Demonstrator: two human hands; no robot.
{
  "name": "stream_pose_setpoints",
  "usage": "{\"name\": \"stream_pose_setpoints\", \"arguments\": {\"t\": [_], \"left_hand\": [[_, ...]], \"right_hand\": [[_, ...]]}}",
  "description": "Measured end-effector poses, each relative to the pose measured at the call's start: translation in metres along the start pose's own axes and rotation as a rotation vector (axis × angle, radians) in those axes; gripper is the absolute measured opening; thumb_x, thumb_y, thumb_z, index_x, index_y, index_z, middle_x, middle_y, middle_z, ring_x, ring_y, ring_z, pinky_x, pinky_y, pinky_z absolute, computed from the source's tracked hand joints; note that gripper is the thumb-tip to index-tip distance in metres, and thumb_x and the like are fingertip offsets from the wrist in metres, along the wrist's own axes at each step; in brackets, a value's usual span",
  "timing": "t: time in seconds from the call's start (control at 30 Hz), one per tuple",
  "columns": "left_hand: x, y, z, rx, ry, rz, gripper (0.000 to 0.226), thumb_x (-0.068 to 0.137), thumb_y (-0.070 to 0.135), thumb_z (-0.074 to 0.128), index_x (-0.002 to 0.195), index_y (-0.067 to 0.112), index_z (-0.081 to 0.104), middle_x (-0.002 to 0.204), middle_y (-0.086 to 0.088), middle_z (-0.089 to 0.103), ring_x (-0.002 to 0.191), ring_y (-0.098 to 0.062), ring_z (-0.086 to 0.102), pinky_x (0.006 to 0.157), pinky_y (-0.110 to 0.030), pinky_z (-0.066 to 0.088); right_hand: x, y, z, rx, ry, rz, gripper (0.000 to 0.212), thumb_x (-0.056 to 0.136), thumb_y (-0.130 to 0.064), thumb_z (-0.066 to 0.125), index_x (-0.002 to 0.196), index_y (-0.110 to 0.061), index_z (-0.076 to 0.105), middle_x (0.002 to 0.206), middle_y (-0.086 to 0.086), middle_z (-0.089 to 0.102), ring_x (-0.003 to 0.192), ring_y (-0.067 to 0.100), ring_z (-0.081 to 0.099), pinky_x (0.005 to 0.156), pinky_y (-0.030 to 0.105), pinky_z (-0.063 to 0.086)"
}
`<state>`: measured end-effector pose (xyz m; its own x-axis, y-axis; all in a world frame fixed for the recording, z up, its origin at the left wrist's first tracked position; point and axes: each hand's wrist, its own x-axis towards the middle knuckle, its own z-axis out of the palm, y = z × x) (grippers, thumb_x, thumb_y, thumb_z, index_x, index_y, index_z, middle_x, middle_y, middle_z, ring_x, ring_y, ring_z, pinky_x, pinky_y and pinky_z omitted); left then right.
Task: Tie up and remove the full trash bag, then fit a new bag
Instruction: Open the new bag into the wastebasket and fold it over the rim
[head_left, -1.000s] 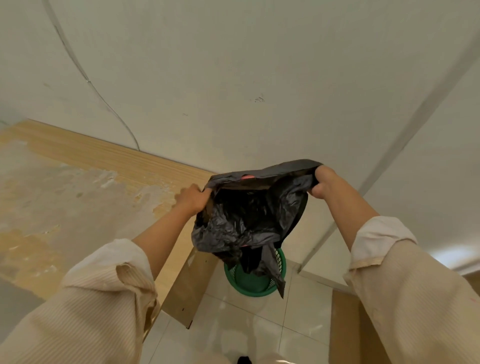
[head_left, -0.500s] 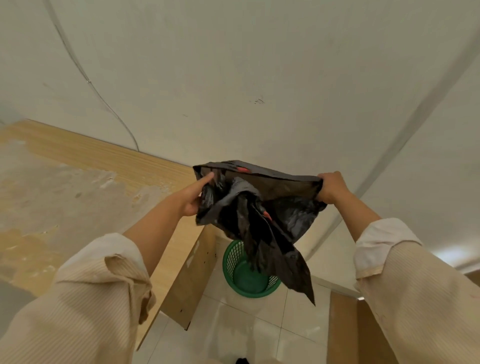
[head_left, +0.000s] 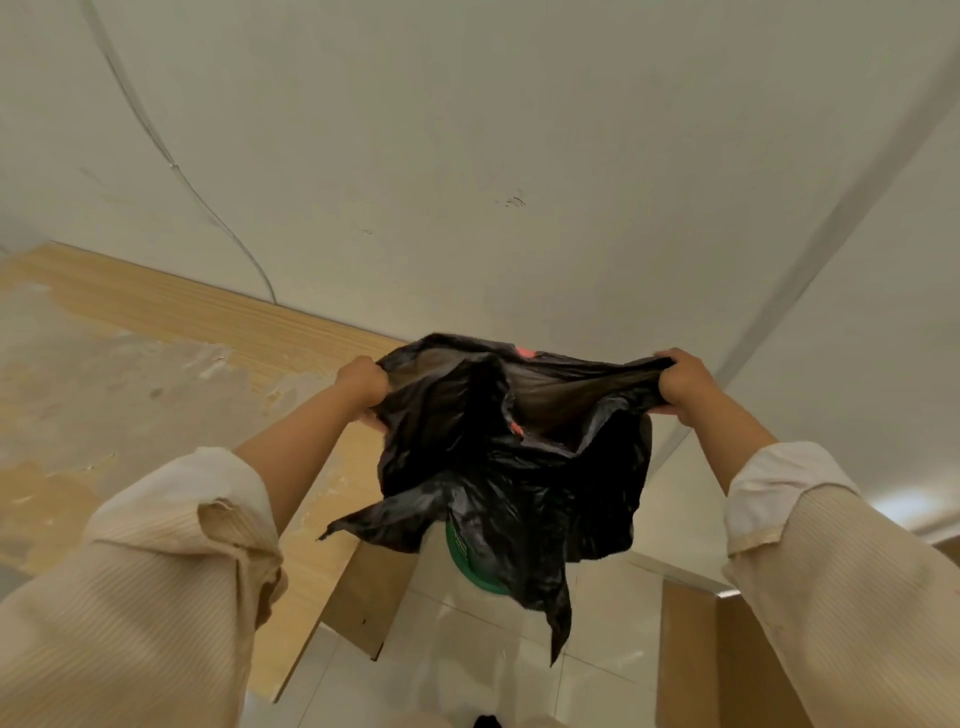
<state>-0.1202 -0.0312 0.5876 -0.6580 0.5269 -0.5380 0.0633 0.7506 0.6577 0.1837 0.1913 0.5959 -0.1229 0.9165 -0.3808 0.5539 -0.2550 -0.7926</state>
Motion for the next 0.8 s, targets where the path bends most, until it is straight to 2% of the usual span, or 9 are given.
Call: {"name": "stream_pose_setpoints", "arguments": {"t": [0.1, 0.2, 0.27, 0.33, 0.43, 0.5, 0.57, 0.67, 0.8], "left_hand": [[-0.006, 0.018, 0.016, -0.45, -0.051, 0.007, 0.048, 0.1, 0.036, 0.04, 0.142, 0.013, 0.029, 0.143, -0.015, 0.036, 0.115, -0.046, 0.052, 0.055, -0.047, 0.057], [-0.014, 0.028, 0.036, -0.528, -0.199, 0.019, 0.078, 0.083, 0.06, 0.058, 0.144, 0.021, 0.029, 0.141, -0.008, 0.041, 0.117, -0.038, 0.053, 0.068, -0.048, 0.059], [-0.023, 0.034, 0.056, -0.455, -0.296, 0.103, 0.061, 0.086, 0.042, 0.064, 0.135, 0.014, 0.041, 0.127, -0.007, 0.056, 0.108, -0.029, 0.059, 0.08, -0.045, 0.055], [-0.032, 0.043, 0.078, -0.462, -0.337, 0.204, 0.036, 0.092, 0.01, 0.057, 0.126, 0.012, 0.049, 0.113, -0.008, 0.063, 0.097, -0.025, 0.062, 0.085, -0.04, 0.052], [-0.033, 0.055, 0.1, -0.462, -0.39, 0.317, 0.052, 0.088, -0.006, 0.051, 0.137, 0.011, 0.045, 0.127, -0.015, 0.059, 0.113, -0.029, 0.059, 0.099, -0.047, 0.047], [-0.033, 0.058, 0.109, -0.484, -0.409, 0.378, 0.054, 0.088, -0.01, 0.048, 0.138, 0.01, 0.044, 0.129, -0.016, 0.058, 0.118, -0.029, 0.056, 0.103, -0.045, 0.045], [-0.032, 0.059, 0.115, -0.505, -0.396, 0.431, 0.052, 0.087, -0.011, 0.05, 0.136, 0.009, 0.048, 0.129, -0.016, 0.058, 0.121, -0.028, 0.055, 0.105, -0.045, 0.043], [-0.024, 0.051, 0.119, -0.43, -0.358, 0.508, 0.051, 0.084, -0.01, 0.056, 0.132, 0.008, 0.051, 0.127, -0.014, 0.06, 0.119, -0.025, 0.056, 0.105, -0.041, 0.043], [-0.016, 0.034, 0.126, -0.308, -0.275, 0.61, 0.041, 0.085, -0.002, 0.061, 0.125, 0.009, 0.057, 0.118, -0.007, 0.064, 0.109, -0.015, 0.06, 0.096, -0.025, 0.046]], "right_hand": [[-0.013, -0.008, 0.014, 0.186, -0.039, -0.046, 0.052, 0.097, 0.002, 0.021, 0.129, -0.017, 0.057, 0.135, 0.016, 0.05, 0.113, 0.04, 0.053, 0.08, 0.046, 0.053], [-0.027, -0.018, 0.029, 0.365, -0.201, -0.017, 0.048, 0.098, 0.004, 0.022, 0.123, -0.013, 0.06, 0.129, 0.016, 0.053, 0.101, 0.034, 0.055, 0.078, 0.045, 0.052], [-0.039, -0.027, 0.04, 0.383, -0.33, -0.034, 0.05, 0.095, 0.009, 0.027, 0.125, -0.016, 0.058, 0.128, 0.015, 0.054, 0.092, 0.027, 0.057, 0.071, 0.039, 0.053], [-0.046, -0.031, 0.053, 0.28, -0.472, -0.119, 0.06, 0.089, 0.012, 0.038, 0.137, -0.023, 0.047, 0.133, 0.014, 0.048, 0.097, 0.025, 0.056, 0.077, 0.041, 0.056], [-0.05, -0.029, 0.075, -0.05, -0.663, -0.286, 0.097, 0.074, -0.01, 0.074, 0.148, -0.041, 0.02, 0.145, 0.006, 0.035, 0.126, 0.029, 0.045, 0.1, 0.05, 0.047], [-0.048, -0.023, 0.088, -0.262, -0.613, -0.404, 0.12, 0.062, -0.023, 0.088, 0.151, -0.037, 0.009, 0.152, 0.004, 0.022, 0.137, 0.027, 0.032, 0.111, 0.045, 0.036], [-0.043, -0.014, 0.1, -0.312, -0.42, -0.518, 0.109, 0.061, -0.02, 0.089, 0.149, -0.022, 0.024, 0.146, 0.011, 0.031, 0.133, 0.028, 0.038, 0.109, 0.039, 0.037], [-0.034, 0.005, 0.112, -0.239, -0.194, -0.578, 0.056, 0.071, -0.016, 0.081, 0.119, -0.012, 0.054, 0.119, 0.011, 0.055, 0.108, 0.025, 0.056, 0.086, 0.027, 0.045], [-0.03, 0.03, 0.122, -0.173, -0.084, -0.658, 0.008, 0.085, -0.004, 0.064, 0.089, -0.009, 0.06, 0.093, 0.009, 0.061, 0.082, 0.015, 0.056, 0.061, 0.007, 0.034]]}}
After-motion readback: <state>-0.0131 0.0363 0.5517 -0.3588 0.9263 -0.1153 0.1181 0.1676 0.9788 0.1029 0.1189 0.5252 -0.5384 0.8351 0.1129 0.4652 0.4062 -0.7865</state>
